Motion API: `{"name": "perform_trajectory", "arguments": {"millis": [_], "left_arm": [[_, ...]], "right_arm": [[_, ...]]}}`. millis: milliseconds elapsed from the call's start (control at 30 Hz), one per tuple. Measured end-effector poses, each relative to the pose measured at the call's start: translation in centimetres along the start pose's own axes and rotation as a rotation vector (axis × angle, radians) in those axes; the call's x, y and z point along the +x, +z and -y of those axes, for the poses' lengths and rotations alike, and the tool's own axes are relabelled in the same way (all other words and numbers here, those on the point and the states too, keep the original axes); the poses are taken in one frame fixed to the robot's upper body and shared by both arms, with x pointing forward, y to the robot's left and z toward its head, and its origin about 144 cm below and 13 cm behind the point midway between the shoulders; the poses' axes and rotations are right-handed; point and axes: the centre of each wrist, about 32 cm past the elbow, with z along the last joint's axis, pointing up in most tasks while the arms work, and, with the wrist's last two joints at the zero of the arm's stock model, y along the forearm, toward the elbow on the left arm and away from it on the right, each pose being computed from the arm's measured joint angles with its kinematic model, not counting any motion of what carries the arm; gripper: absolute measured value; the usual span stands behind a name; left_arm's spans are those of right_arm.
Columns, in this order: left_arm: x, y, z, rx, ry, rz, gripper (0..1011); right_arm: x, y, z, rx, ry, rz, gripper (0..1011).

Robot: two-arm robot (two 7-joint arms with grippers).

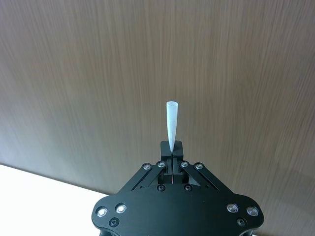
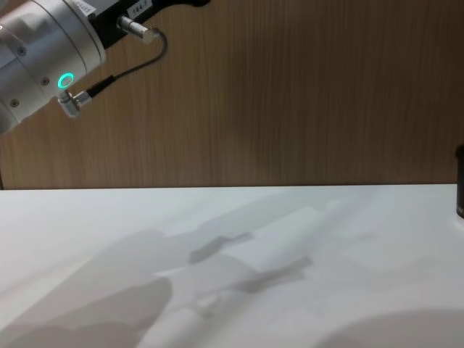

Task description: Pick up the straw with one hand, pass it to the other hand, and insert it into the cup.

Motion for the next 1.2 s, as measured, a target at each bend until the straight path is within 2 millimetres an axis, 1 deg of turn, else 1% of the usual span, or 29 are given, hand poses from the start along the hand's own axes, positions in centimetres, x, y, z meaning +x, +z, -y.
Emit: {"name": "perform_trajectory", "arguments": {"millis": [633, 1200], "left_arm": [[0.0, 0.0, 0.0, 0.000, 0.000, 0.000, 1003], [0.0, 0.0, 0.0, 0.000, 0.000, 0.000, 1003]], "right_arm": [[0.6, -0.8, 0.3, -0.010, -0.006, -0.019, 8], [1.1, -1.4, -0.1, -0.007, -0.014, -0.022, 8]]}}
